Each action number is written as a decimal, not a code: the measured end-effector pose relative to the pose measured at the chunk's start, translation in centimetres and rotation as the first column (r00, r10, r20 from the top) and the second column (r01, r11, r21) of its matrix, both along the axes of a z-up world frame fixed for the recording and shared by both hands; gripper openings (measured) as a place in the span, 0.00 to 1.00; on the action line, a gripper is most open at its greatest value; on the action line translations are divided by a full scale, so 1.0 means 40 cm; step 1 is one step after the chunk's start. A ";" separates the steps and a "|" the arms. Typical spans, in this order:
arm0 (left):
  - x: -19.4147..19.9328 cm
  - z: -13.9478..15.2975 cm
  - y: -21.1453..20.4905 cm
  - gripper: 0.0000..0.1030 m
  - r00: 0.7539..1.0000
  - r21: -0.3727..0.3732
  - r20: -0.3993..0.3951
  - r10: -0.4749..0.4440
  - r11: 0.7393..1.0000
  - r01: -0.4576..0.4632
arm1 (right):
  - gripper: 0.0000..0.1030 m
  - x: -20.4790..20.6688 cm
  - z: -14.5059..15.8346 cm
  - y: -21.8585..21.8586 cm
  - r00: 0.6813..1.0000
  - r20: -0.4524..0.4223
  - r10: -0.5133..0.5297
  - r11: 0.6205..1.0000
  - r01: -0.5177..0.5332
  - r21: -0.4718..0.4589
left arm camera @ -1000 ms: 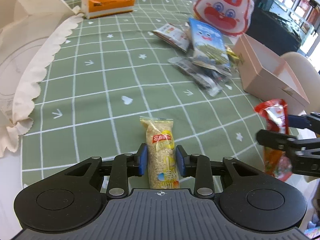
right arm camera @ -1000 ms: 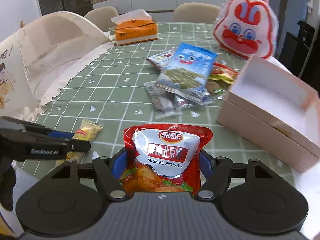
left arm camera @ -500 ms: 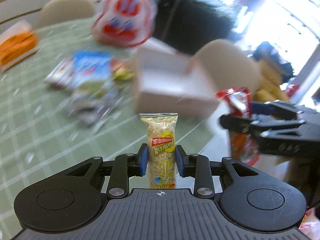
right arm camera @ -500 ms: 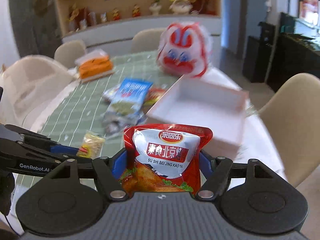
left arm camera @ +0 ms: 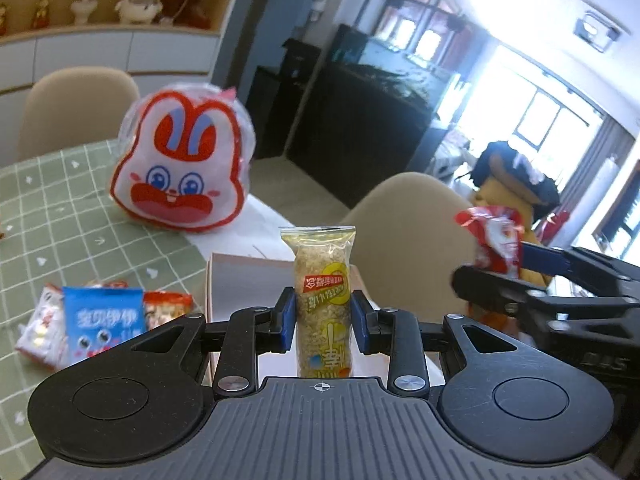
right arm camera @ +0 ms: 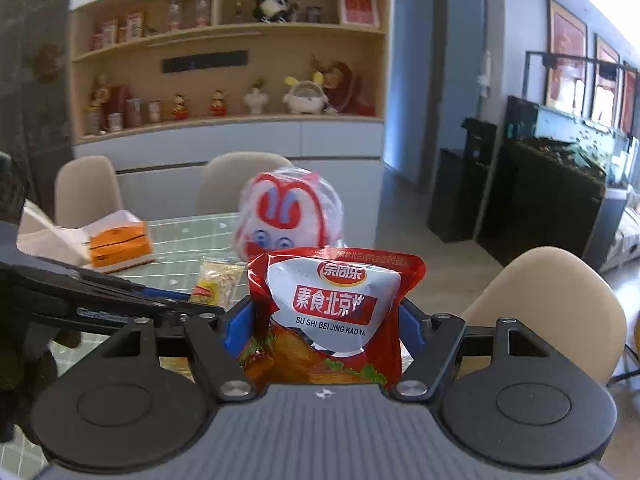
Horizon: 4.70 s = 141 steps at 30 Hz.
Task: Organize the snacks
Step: 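Open both tools to drop the snack stick and red pack into the pink box, then grasp the blue seaweed snack bag with the right tool, then carry the blue bag beside the pink box and release it with right tool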
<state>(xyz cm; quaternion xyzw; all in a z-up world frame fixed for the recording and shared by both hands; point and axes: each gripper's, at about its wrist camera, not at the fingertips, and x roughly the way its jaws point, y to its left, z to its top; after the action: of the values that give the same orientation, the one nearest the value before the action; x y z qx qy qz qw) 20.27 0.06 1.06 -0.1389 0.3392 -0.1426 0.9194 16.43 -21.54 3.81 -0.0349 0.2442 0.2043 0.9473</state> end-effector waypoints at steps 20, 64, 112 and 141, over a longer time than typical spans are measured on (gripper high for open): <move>-0.016 -0.211 0.135 0.33 0.989 -0.058 -0.091 0.114 0.991 -0.119 | 0.73 0.335 -0.369 0.156 0.918 -0.396 -0.012 0.995 -0.029 -0.099; -0.391 -0.327 0.450 0.33 0.842 0.043 -0.283 0.458 0.884 -0.466 | 0.64 0.137 -0.379 0.660 0.881 -0.431 0.194 0.963 -0.256 -0.089; -0.313 -0.315 0.318 0.33 0.920 0.023 -0.204 0.335 0.941 -0.338 | 0.64 -0.181 -0.461 0.180 0.856 -0.487 0.174 0.983 -0.181 0.034; -0.253 -0.339 0.466 0.33 0.845 0.111 -0.307 0.437 0.899 -0.424 | 0.64 0.174 -0.334 0.627 0.911 -0.315 0.265 0.947 -0.307 -0.094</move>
<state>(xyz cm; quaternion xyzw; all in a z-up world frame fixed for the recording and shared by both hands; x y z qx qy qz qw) 10.15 18.72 -12.50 -0.2150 0.4484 0.0986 0.8620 23.39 3.53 -9.55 -0.1059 0.3906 0.3261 0.8543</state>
